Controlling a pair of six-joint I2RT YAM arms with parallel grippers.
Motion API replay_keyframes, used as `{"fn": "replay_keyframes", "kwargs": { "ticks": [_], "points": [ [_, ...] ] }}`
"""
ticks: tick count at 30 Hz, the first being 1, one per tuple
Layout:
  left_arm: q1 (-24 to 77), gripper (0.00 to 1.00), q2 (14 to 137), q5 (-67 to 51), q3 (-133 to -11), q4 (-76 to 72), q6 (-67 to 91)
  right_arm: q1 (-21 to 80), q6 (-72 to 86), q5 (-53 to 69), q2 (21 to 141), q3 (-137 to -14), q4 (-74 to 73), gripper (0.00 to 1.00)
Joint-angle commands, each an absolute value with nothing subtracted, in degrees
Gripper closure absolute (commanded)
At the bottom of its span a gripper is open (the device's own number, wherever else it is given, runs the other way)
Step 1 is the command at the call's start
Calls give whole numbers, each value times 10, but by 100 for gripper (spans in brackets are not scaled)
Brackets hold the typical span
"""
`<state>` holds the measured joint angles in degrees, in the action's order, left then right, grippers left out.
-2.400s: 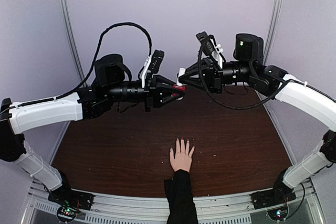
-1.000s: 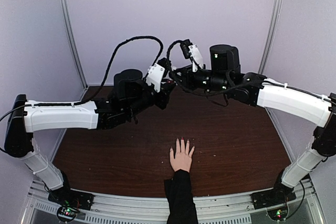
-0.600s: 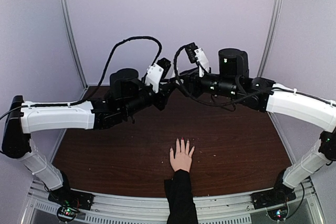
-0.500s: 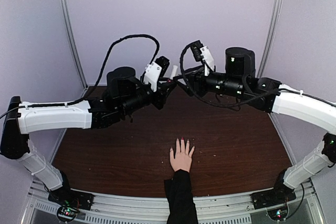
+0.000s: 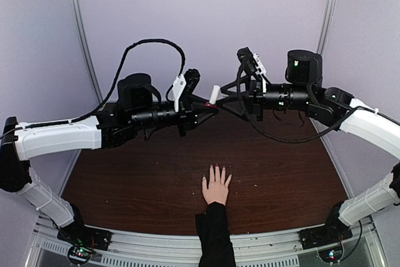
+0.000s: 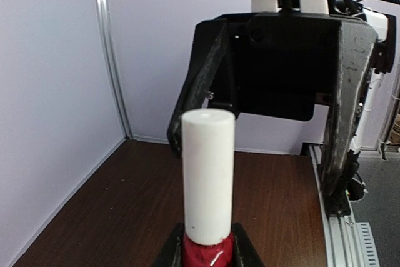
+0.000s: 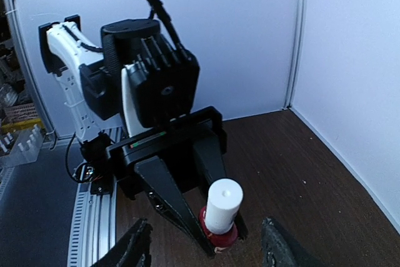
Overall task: Paint the nails
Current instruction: Screw the nail polish bottle cap onto the nail polish bottle.
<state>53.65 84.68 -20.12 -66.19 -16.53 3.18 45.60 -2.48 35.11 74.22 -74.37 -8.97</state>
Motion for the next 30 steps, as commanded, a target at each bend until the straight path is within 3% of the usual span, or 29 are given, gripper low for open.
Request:
{"fn": "replay_keyframes", "kwargs": {
  "ticks": [1, 9, 23, 30],
  "points": [
    [533, 100, 830, -341, -672, -179, 43, 456, -72, 481, 734, -783, -143, 44],
    [532, 100, 844, -450, -692, -180, 53, 456, -72, 565, 763, -818, -164, 57],
    [532, 100, 854, -460, -699, -179, 57, 456, -75, 601, 789, -836, -184, 72],
    [531, 100, 852, -451, -696, -183, 58, 456, -83, 596, 792, -841, -197, 89]
  ]
}}
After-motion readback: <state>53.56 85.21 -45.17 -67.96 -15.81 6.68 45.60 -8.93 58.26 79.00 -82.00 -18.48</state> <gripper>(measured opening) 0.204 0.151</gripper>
